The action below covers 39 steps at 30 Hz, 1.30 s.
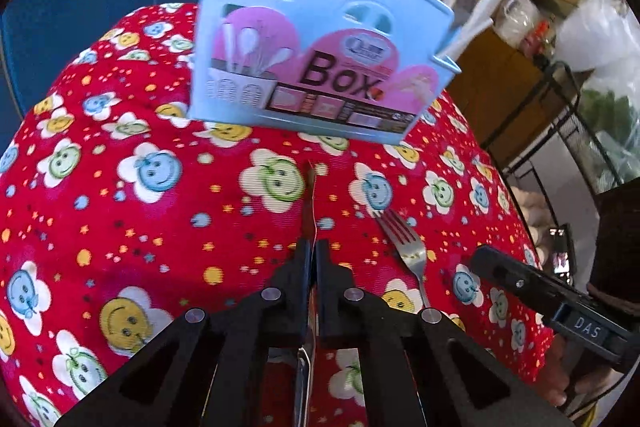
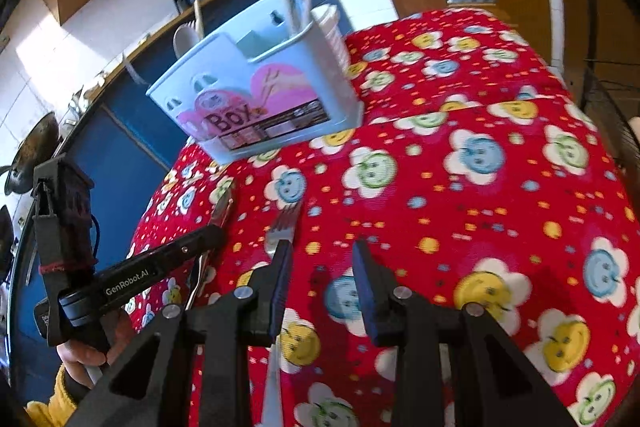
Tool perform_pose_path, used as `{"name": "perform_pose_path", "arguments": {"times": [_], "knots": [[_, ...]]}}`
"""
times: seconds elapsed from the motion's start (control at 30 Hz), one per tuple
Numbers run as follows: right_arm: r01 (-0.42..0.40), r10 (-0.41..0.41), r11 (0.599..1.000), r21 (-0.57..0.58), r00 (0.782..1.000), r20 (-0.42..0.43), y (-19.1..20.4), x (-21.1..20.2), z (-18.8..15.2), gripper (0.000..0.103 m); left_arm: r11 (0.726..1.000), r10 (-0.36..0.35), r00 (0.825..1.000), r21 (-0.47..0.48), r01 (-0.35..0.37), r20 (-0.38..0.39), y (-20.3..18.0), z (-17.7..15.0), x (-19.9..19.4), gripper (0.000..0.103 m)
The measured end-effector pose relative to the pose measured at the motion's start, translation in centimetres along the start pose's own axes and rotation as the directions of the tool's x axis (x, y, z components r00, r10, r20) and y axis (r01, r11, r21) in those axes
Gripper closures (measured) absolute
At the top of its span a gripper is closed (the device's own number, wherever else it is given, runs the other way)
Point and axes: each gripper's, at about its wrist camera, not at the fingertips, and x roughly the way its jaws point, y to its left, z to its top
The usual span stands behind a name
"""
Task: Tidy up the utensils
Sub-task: 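Close the right tool on the metal fork while the left tool holds the knife, then lift the knife and fork and carry both over the blue box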
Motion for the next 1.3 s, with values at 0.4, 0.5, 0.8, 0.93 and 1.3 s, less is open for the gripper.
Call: {"name": "perform_pose_path", "arguments": {"times": [0.4, 0.5, 0.8, 0.93, 1.3], "knots": [[-0.024, 0.020, 0.999, -0.028, 0.988, -0.152, 1.6, 4.1, 1.6, 0.070, 0.997, -0.068, 0.997, -0.044, 0.067, -0.037, 1.9, 0.0, 0.1, 0.099], [-0.041, 0.038, 0.999, -0.011, 0.982, -0.184, 1.5, 4.8, 2.2, 0.070, 0.997, -0.074, 0.996, -0.032, 0.072, -0.058, 1.9, 0.3, 0.4, 0.098], [-0.103, 0.113, 0.993, 0.058, 0.967, -0.230, 1.2, 5.9, 3.1, 0.097, 0.993, -0.119, 0.991, -0.036, 0.116, -0.069, 2.4, 0.7, 0.1, 0.100], [-0.120, 0.132, 0.990, 0.071, 0.971, -0.200, 1.4, 5.2, 2.8, 0.097, 0.985, -0.166, 0.985, -0.063, 0.163, -0.049, 2.5, 0.5, -0.8, 0.100], [-0.193, 0.195, 0.980, 0.037, 0.980, -0.051, 2.9, 0.5, 2.7, 0.099, 0.972, -0.229, 0.971, -0.037, 0.232, 0.069, 1.1, 0.3, -5.0, 0.100]]}}
